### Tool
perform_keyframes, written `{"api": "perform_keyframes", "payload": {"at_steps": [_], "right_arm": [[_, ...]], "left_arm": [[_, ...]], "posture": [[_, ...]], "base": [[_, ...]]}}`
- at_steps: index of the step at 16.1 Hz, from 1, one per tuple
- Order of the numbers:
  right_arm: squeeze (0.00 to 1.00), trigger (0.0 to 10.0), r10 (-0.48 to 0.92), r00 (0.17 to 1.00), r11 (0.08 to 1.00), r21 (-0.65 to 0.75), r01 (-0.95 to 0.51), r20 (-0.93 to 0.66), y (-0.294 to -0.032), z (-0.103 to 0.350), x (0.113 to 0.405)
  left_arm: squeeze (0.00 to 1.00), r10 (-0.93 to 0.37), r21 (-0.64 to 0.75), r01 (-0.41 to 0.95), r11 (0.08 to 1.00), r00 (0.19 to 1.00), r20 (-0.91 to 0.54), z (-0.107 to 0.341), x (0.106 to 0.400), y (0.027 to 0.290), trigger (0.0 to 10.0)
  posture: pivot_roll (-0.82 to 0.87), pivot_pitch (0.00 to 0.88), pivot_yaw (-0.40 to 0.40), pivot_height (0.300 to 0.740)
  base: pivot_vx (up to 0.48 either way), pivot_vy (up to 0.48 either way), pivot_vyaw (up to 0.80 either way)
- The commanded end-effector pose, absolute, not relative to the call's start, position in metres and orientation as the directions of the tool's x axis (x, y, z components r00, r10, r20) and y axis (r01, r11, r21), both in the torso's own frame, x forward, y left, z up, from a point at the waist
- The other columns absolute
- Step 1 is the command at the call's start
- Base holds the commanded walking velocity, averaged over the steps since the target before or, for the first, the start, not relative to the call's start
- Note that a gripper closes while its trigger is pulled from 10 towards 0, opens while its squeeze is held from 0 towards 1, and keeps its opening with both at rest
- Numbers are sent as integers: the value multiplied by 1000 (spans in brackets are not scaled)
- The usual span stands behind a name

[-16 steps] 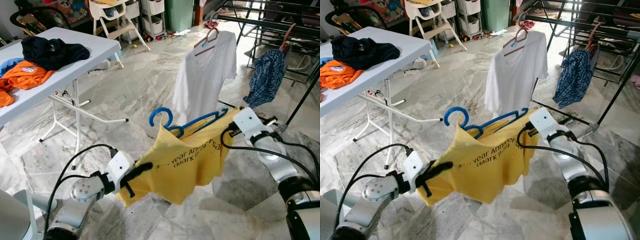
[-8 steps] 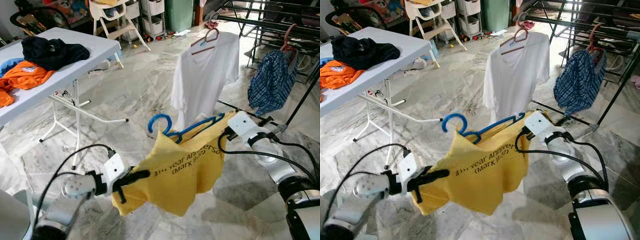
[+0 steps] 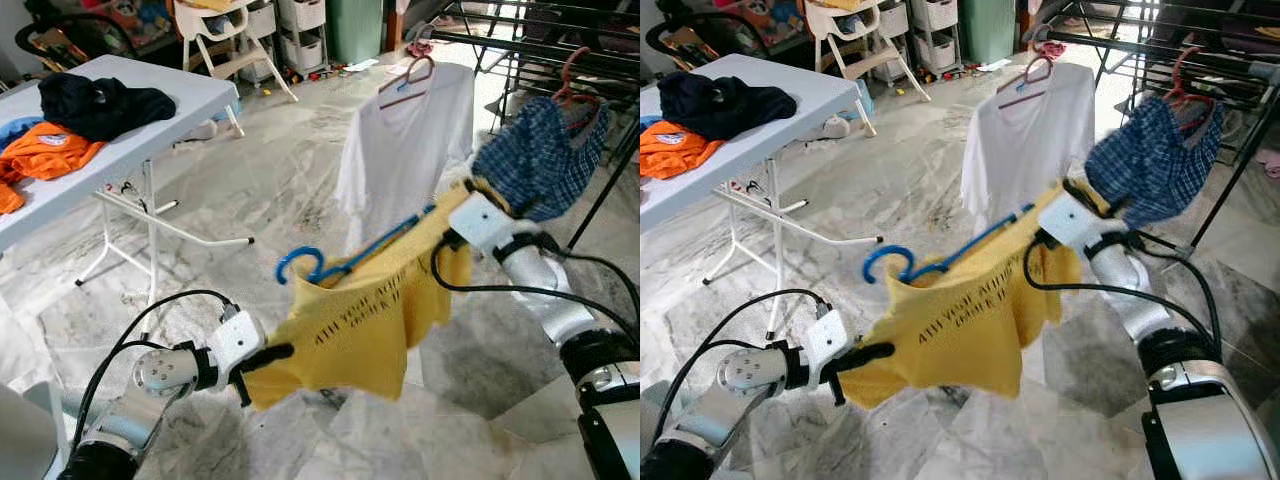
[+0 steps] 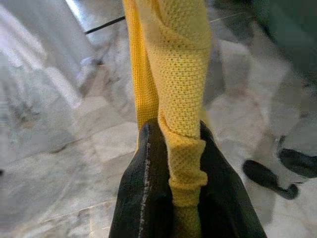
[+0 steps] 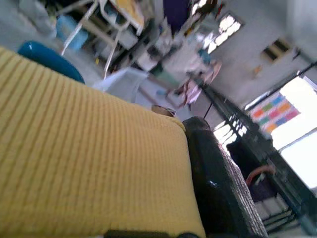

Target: Hang hanger

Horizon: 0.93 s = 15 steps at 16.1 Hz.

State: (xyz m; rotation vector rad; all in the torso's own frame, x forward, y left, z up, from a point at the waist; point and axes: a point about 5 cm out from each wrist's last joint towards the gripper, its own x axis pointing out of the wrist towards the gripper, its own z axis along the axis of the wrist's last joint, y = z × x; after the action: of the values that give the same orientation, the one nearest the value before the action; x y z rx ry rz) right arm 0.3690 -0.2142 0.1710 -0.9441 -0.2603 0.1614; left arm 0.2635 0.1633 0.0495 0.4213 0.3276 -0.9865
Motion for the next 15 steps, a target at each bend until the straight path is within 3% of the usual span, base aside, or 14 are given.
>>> {"api": "perform_keyframes", "payload": {"at_steps": [1, 9, 13, 15], "right_arm": [[0, 0, 195, 931, 616, -777, 130, 310, -228, 212, 372], [0, 0, 222, 896, 585, -788, 193, 384, -225, 239, 370], [0, 0, 256, 882, 597, -782, 178, 396, -214, 242, 369], [0, 0, 284, 877, 599, -786, 153, 387, -206, 238, 368]], "left_arm": [[0, -620, 120, 845, 522, 472, -627, 17, 244, 193, 0], [0, -541, 121, 838, 532, 447, -712, 1, 239, 197, 0], [0, -487, 217, 767, 603, 570, -661, 0, 248, 191, 0], [0, -481, 201, 745, 636, 587, -651, -1, 250, 187, 0]], "posture": [[-140, 55, 106, 740], [-148, 57, 116, 740], [-147, 56, 114, 740], [-147, 55, 115, 740]], "base": [[0, 0, 0], [0, 0, 0], [0, 0, 0], [0, 0, 0]]}}
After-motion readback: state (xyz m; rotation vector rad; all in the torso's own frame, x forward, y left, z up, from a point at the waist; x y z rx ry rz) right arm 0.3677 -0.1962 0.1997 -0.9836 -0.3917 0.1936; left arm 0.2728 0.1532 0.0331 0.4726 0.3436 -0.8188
